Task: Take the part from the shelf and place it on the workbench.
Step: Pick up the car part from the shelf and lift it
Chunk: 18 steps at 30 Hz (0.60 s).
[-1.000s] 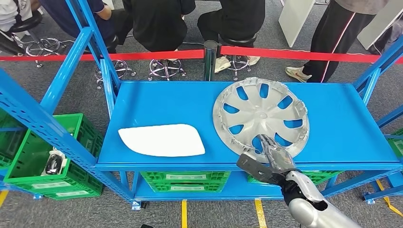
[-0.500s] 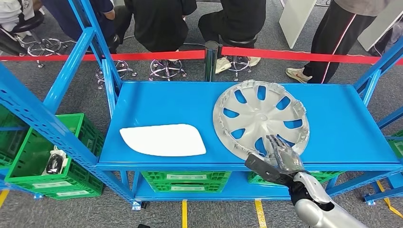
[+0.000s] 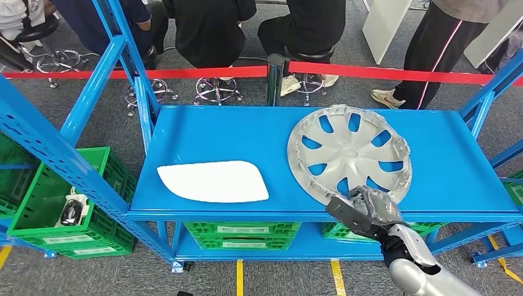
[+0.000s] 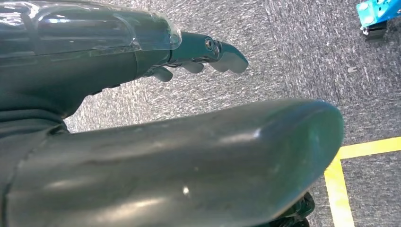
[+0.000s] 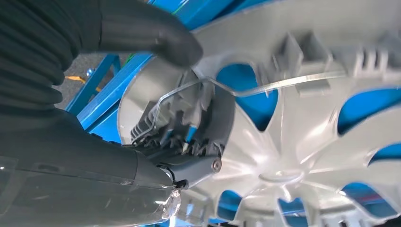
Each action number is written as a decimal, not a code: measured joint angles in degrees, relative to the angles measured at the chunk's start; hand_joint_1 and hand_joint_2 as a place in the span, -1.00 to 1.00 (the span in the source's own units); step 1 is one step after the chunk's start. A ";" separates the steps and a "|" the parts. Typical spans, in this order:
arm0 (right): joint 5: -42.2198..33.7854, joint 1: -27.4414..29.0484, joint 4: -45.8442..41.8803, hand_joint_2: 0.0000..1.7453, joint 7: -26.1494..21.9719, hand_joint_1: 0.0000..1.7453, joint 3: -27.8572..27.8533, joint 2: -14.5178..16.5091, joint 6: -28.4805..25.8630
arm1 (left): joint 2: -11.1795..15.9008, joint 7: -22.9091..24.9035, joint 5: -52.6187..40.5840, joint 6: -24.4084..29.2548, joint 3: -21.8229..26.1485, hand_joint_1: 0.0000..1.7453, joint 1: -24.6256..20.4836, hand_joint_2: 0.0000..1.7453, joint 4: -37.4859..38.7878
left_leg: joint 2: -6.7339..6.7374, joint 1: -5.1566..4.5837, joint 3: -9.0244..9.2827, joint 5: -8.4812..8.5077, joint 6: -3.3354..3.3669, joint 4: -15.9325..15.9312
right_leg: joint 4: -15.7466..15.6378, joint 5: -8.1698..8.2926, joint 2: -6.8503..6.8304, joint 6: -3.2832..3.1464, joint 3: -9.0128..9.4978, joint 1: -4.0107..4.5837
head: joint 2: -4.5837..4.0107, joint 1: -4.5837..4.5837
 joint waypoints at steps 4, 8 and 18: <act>-0.27 0.34 -0.07 1.00 0.00 1.00 -0.60 -0.28 -0.37 | 0.02 -0.02 0.31 0.12 0.00 -1.00 0.00 -1.00 0.00 | 0.03 0.00 0.04 0.00 0.01 0.00 | -0.03 0.02 0.00 0.01 0.05 0.00 | 0.00 0.02; -2.05 0.72 -0.51 1.00 0.00 1.00 -0.91 -0.68 -1.90 | 0.09 -0.15 0.85 0.35 0.00 -1.00 0.00 -1.00 0.00 | 0.05 0.00 0.11 0.00 0.01 0.00 | -0.05 0.02 -0.01 0.02 0.15 0.00 | 0.00 0.01; -4.43 3.42 -2.85 1.00 -1.84 1.00 -3.10 -1.35 -7.95 | 0.11 -0.99 2.15 1.28 0.00 -1.00 0.01 -1.00 0.00 | 0.26 -0.03 0.15 -0.01 0.02 0.00 | -0.07 0.01 -0.02 0.02 0.23 0.01 | 0.00 0.03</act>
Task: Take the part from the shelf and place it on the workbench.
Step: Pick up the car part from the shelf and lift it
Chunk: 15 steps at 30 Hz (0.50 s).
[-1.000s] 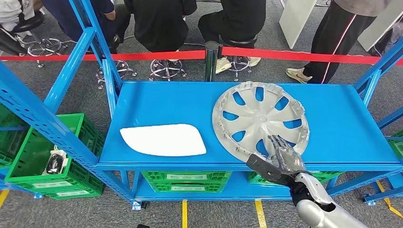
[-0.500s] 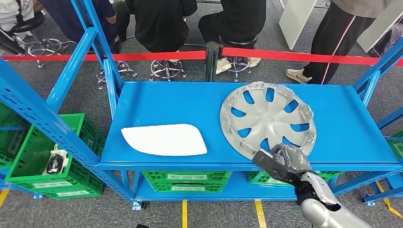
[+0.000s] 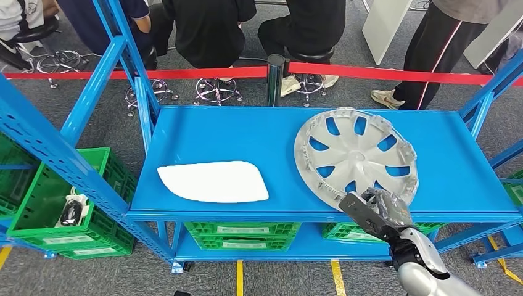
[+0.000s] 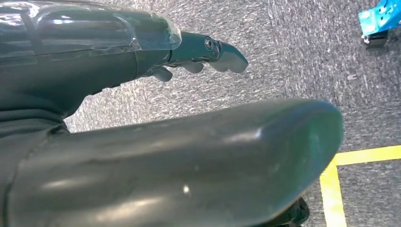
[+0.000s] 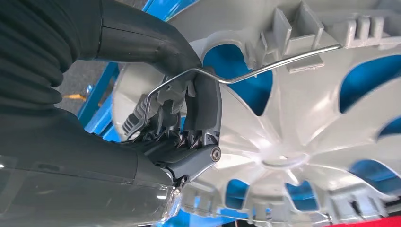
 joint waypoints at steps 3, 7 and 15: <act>-1.14 0.63 -1.58 1.00 -0.94 1.00 -1.12 -0.04 -2.41 | 0.00 -0.84 0.66 0.28 0.00 -1.00 0.01 -1.00 0.00 | 0.23 -0.04 0.00 0.00 0.00 0.00 | 0.00 0.03 0.04 0.04 -0.02 0.00 | 0.00 0.01; -2.07 0.75 -6.48 1.00 -0.28 1.00 -4.27 -0.57 -3.57 | 0.00 -2.10 1.53 0.63 0.00 -1.00 0.01 -1.00 0.00 | 0.50 -0.06 0.00 -0.02 0.03 0.00 | 0.01 0.04 0.09 0.06 -0.07 0.00 | 0.00 -0.01; -7.08 -3.86 -21.22 1.00 -1.67 1.00 -13.15 -2.25 -7.11 | 0.12 -8.20 6.72 5.17 0.09 -1.00 0.05 -1.00 0.01 | 1.27 -0.24 -0.09 -0.07 0.05 -0.01 | 0.24 0.05 0.53 0.05 -0.29 -0.05 | 0.00 0.00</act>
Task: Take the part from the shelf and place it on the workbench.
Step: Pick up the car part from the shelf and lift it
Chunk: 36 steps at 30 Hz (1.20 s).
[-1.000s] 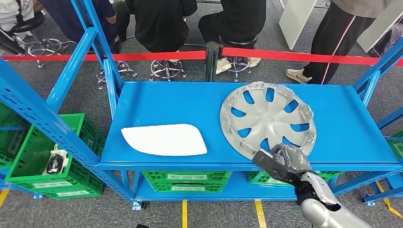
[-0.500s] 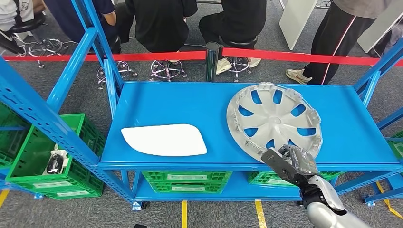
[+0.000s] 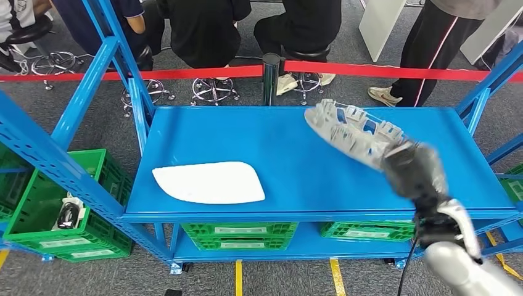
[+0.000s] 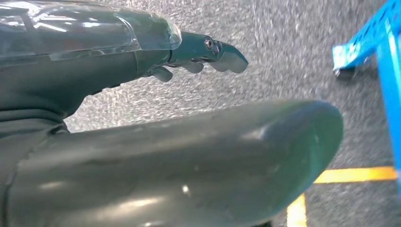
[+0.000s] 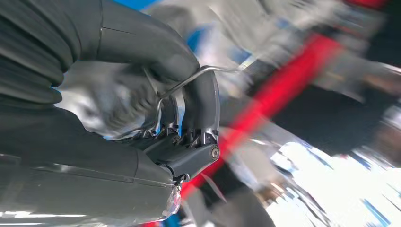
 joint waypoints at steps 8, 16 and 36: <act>-5.81 -13.15 -18.36 1.00 -8.13 1.00 -2.62 2.46 -6.57 | 0.61 -11.66 7.49 4.63 1.53 -1.00 -1.06 -1.00 -0.07 | 0.04 0.05 -0.11 -0.01 -0.01 0.00 | 0.18 -0.04 0.15 -0.06 -0.30 0.01 | 0.00 -0.12; -6.98 -15.73 -25.77 1.00 -11.41 1.00 -1.29 5.21 -8.34 | 0.84 -14.10 8.75 5.70 3.05 -1.00 -2.24 0.50 -0.14 | -0.19 0.07 -0.10 -0.03 -0.05 -0.02 | 0.18 -0.09 0.08 -0.12 -0.34 0.01 | 0.00 -0.13; -15.23 -1.05 -30.86 1.00 -38.63 1.00 2.40 20.56 -9.47 | 2.05 -21.83 9.04 4.22 6.27 -1.00 -3.91 1.00 -2.04 | -0.79 0.13 -0.15 -0.04 -0.15 -0.02 | 0.19 -0.26 -0.26 -0.24 -0.26 0.02 | 0.00 -0.15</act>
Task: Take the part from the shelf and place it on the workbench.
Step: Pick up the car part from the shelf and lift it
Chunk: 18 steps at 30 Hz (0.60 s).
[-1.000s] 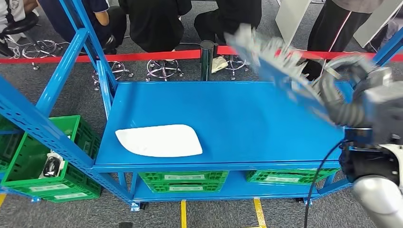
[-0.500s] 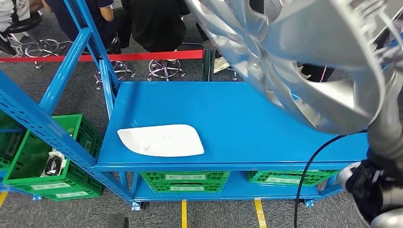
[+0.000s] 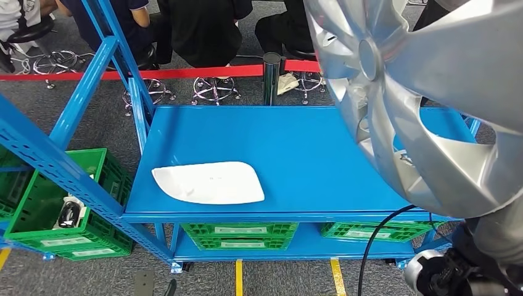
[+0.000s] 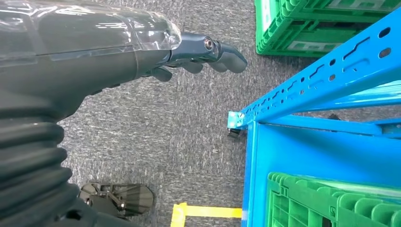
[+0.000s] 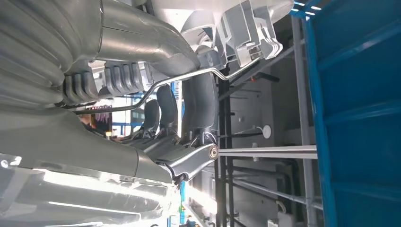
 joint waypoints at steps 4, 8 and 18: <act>1.02 0.79 -0.11 1.00 -0.45 1.00 0.69 1.21 0.01 | 0.03 0.39 -0.24 -0.49 -0.01 -1.00 0.02 1.00 0.00 | 0.06 -0.01 0.00 0.00 0.00 0.00 | 0.00 0.00 0.01 0.00 0.00 0.00 | 0.00 0.01; 1.66 1.27 0.11 1.00 -0.44 1.00 1.66 2.25 0.01 | -0.07 0.46 -0.15 -1.53 -0.04 -1.00 0.10 1.00 0.00 | 0.20 -0.01 0.00 -0.01 0.00 0.00 | 0.00 0.00 0.02 0.00 -0.01 0.00 | 0.00 0.02; 2.18 1.51 1.07 1.00 -0.58 1.00 3.65 3.78 0.01 | -0.33 0.36 0.13 -2.58 -0.08 -1.00 0.29 1.00 0.00 | 0.39 -0.02 0.01 -0.01 -0.01 0.00 | 0.00 0.00 0.04 0.00 -0.03 0.00 | 0.00 -0.01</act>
